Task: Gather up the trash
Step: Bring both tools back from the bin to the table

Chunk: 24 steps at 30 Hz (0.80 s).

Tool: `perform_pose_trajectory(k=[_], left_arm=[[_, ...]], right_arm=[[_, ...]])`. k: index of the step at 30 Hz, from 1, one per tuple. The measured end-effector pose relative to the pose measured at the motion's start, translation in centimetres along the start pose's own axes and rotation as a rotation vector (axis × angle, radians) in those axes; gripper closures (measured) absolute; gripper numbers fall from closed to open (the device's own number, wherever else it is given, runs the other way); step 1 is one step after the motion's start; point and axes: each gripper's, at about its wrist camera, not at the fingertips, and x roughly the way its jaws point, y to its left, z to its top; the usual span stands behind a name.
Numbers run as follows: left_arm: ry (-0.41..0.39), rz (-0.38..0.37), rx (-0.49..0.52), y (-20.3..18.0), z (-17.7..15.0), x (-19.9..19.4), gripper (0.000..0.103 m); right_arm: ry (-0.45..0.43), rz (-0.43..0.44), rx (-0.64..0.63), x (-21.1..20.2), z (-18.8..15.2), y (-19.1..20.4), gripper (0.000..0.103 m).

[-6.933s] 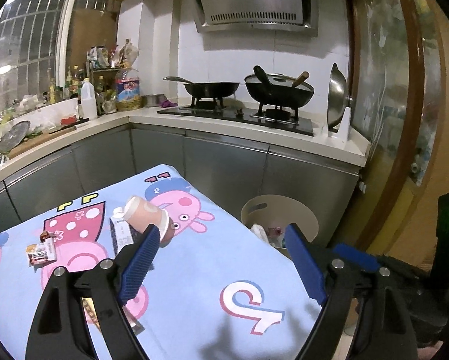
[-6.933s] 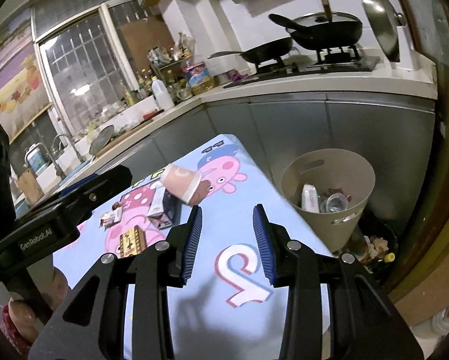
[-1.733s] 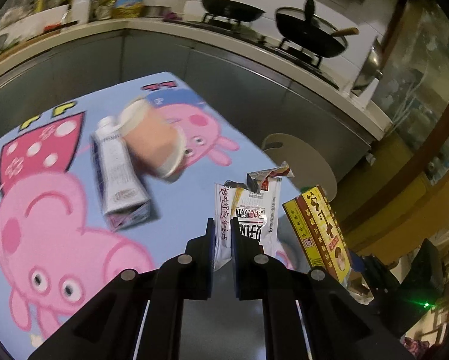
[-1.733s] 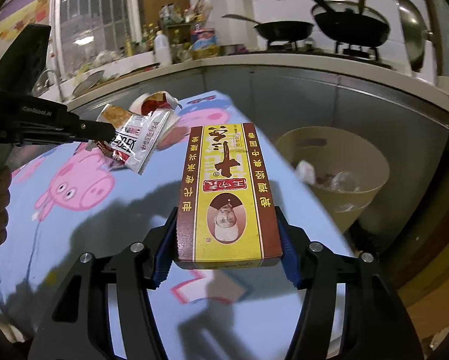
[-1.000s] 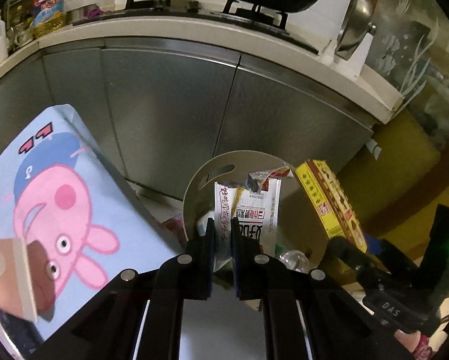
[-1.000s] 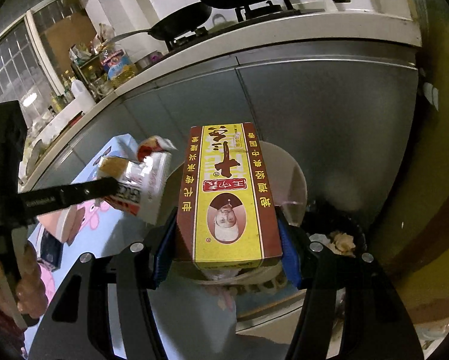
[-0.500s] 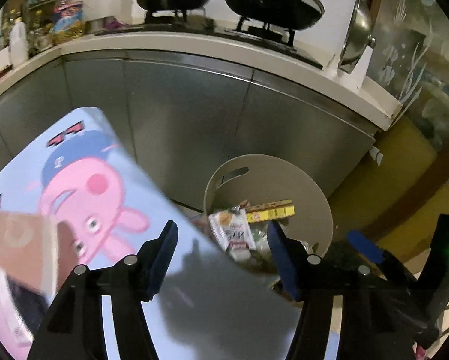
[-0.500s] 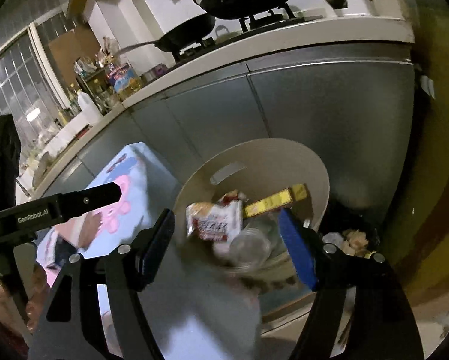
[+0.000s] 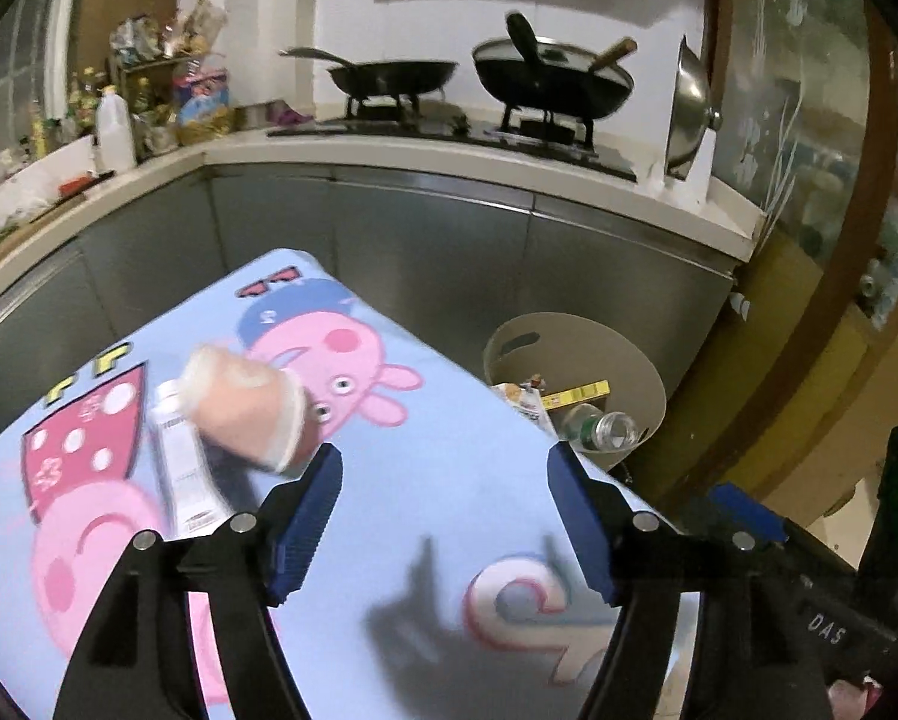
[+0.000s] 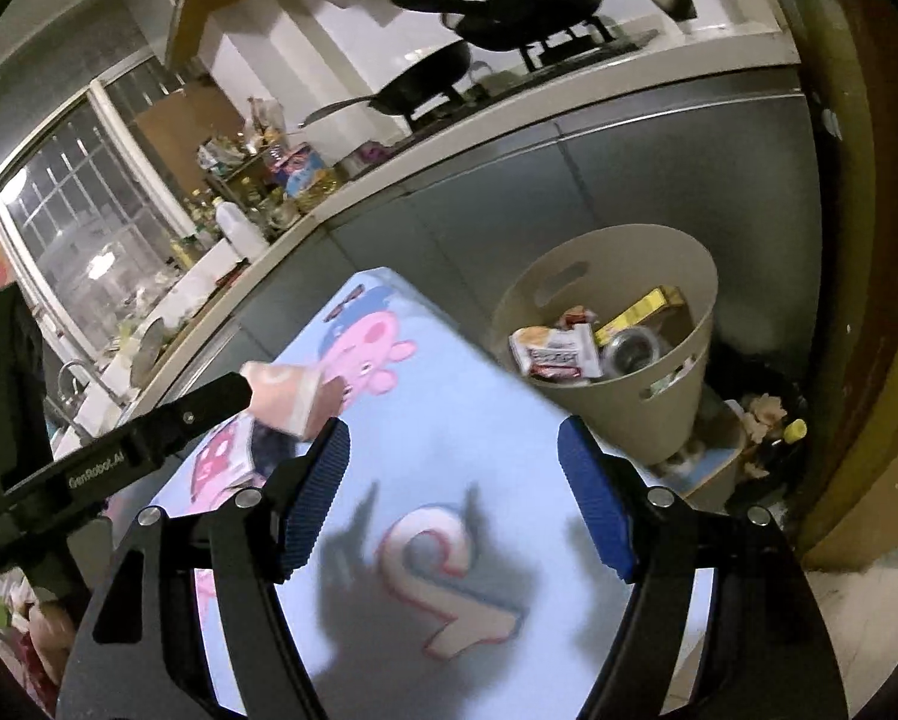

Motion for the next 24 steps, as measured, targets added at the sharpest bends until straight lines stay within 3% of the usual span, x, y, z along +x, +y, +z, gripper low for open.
perform_pose_trajectory(k=[11, 24], left_arm=[[-0.095, 0.075, -0.059, 4.6, -3.1, -6.8, 0.029], [-0.131, 0.108, -0.082, 6.9, -4.7, -9.3, 0.028]], right_arm=[[-0.002, 0.043, -0.094, -1.9, -1.7, 6.2, 0.031], [-0.002, 0.075, -0.155, -2.6, -3.2, 10.1, 0.030]])
